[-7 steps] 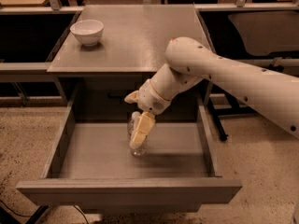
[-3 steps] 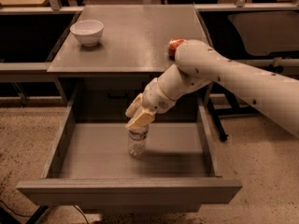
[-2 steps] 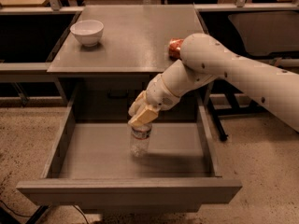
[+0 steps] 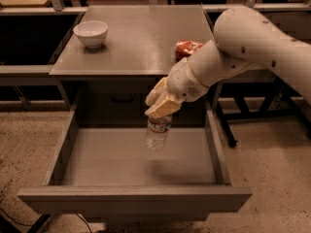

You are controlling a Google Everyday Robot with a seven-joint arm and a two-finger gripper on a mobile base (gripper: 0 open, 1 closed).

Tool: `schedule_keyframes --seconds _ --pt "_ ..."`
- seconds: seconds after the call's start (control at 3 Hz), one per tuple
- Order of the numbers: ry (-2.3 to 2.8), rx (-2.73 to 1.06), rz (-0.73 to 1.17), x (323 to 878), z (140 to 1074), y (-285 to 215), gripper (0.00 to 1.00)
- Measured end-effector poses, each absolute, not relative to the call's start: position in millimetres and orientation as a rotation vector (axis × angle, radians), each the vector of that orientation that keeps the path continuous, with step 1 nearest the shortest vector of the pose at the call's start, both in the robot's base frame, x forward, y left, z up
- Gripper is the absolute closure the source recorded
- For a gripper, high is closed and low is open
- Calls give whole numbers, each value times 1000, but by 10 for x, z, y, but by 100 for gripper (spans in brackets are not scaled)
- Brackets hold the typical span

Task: Pick water bottle from bottom drawer and place on counter

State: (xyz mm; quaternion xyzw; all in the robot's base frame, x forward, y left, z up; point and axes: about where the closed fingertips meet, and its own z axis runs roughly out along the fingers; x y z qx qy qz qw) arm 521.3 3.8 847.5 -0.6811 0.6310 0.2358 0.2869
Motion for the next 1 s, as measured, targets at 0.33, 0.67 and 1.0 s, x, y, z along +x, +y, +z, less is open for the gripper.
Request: schedule_keyframes --seconds 0.33,0.67,1.0 --pt "1670 -1775 546 5174 8884 -184 100" --pt "1664 -1752 467 5166 9252 -333 100" --pt "1641 -1757 401 5149 9598 -338 100"
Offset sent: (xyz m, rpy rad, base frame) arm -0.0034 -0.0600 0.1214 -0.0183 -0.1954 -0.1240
